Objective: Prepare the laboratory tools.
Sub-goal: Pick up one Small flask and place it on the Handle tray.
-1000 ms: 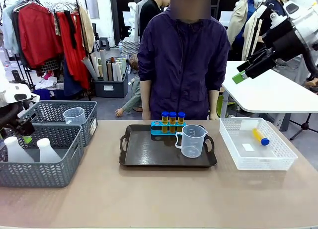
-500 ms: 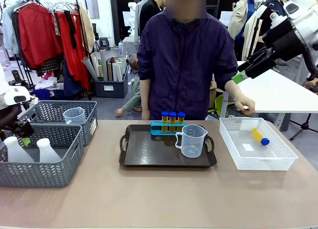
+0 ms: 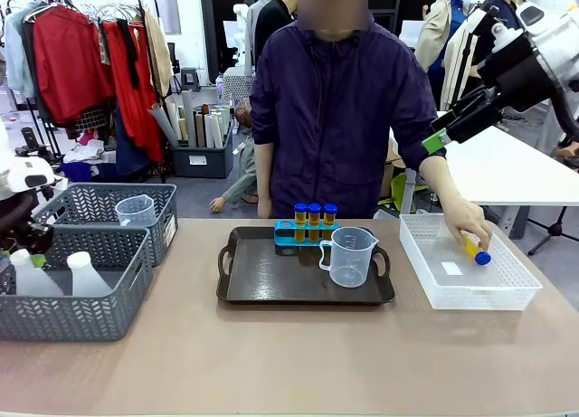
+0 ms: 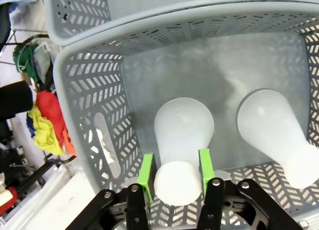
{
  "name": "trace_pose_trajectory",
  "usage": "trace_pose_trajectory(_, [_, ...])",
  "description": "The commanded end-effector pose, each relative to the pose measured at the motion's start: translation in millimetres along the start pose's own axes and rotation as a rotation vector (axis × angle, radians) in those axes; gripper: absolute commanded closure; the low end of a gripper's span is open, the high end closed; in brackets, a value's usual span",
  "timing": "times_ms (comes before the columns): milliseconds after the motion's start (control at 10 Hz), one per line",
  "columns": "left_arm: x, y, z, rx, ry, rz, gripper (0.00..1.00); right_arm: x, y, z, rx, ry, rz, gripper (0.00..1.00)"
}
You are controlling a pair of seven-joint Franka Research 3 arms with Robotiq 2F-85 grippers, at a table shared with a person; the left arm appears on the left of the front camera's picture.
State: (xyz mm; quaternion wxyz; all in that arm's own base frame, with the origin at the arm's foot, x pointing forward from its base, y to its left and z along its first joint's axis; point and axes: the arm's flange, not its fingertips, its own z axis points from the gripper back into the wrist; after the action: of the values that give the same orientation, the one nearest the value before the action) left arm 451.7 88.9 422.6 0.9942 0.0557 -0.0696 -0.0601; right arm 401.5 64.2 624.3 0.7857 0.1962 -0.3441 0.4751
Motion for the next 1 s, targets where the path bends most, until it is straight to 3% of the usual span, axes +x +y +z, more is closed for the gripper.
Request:
trace_pose_trajectory(0, [-2.1,3.3,-3.5,0.031,-0.006,0.023,1.00,1.1,0.0,0.0,0.003,-0.009,0.004,0.00])
trace_pose_trajectory(400, [1.3,3.2,13.5,0.039,-0.006,0.049,1.00,1.1,0.0,0.0,0.003,-0.009,0.004,0.00])
trace_pose_trajectory(900, [18.6,-19.6,144.8,0.083,-0.032,0.005,1.00,1.1,0.0,0.0,0.003,-0.009,0.004,0.00])
